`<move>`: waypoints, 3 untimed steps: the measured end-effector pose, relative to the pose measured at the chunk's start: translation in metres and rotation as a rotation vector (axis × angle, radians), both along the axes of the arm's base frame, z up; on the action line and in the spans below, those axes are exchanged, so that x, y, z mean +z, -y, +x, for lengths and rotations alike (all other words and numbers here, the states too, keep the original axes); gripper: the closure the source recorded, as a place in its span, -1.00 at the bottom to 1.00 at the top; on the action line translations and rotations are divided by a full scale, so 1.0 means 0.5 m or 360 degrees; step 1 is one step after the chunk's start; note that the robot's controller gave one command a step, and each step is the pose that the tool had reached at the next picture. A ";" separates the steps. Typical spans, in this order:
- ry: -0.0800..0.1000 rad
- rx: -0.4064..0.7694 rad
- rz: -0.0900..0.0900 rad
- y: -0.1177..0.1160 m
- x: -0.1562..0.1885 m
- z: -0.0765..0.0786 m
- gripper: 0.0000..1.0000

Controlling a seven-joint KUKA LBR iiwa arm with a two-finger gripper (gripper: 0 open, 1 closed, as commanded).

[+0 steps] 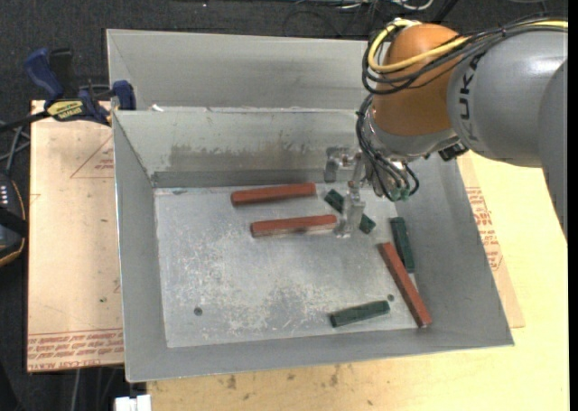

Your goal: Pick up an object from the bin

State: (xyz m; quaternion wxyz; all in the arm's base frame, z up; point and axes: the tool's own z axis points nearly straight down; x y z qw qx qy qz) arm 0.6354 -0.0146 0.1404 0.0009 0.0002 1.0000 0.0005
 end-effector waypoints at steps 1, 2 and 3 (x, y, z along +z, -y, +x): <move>0.0007 -0.0088 0.0001 -0.090 -0.120 -0.018 -1.00; 0.0020 -0.0089 0.0000 -0.141 -0.182 -0.011 -1.00; 0.0020 -0.0090 0.0002 -0.142 -0.151 -0.017 -1.00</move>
Offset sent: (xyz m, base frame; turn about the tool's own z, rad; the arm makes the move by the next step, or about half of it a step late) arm -0.0142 0.0412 -0.0704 0.0383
